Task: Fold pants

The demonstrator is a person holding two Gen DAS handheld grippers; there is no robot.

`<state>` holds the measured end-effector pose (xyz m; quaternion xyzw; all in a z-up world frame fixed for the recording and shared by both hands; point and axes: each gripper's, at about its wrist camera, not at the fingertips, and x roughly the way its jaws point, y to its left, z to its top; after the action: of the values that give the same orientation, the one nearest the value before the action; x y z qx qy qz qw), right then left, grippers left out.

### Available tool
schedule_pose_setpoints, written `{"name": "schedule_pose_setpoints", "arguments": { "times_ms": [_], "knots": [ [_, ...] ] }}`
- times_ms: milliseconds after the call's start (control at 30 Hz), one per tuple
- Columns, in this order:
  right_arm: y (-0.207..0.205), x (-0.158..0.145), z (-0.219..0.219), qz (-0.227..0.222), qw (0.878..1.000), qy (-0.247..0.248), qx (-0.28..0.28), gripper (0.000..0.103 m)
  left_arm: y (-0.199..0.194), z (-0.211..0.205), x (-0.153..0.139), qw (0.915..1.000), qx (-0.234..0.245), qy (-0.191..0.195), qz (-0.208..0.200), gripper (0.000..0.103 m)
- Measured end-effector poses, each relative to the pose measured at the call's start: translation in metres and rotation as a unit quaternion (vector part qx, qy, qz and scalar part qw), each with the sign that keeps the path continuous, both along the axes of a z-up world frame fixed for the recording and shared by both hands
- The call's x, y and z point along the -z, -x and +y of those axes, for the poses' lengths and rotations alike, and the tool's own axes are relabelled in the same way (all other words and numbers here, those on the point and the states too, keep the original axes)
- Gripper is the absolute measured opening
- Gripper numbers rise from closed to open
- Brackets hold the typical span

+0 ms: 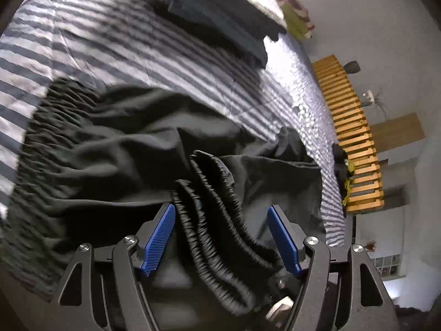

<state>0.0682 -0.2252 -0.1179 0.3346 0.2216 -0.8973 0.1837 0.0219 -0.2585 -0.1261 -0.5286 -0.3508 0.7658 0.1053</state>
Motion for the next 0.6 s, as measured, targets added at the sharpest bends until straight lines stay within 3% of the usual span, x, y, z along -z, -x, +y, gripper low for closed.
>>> {"name": "schedule_pose_setpoints", "arguments": {
  "times_ms": [167, 267, 400, 500, 600],
  "knots": [
    [-0.005, 0.005, -0.002, 0.003, 1.000, -0.003, -0.004, 0.004, 0.008, 0.010, 0.003, 1.0000, 0.004, 0.003, -0.004, 0.071],
    [-0.009, 0.005, -0.004, 0.007, 1.000, -0.002, -0.004, 0.004, 0.010, 0.017, 0.006, 0.9997, 0.009, 0.019, -0.012, 0.054],
    [-0.011, 0.004, -0.004, 0.012, 1.000, -0.001, -0.005, 0.004, 0.009, 0.018, 0.006, 0.9991, -0.002, 0.040, -0.013, 0.020],
    [-0.012, 0.006, -0.005, -0.006, 1.000, -0.007, -0.023, 0.009, 0.006, 0.022, -0.002, 0.9977, -0.006, 0.068, 0.001, 0.018],
    [-0.017, -0.003, 0.010, -0.034, 0.998, 0.023, -0.055, 0.027, 0.002, 0.025, -0.022, 0.9949, -0.011, 0.093, 0.036, 0.017]
  ]
}}
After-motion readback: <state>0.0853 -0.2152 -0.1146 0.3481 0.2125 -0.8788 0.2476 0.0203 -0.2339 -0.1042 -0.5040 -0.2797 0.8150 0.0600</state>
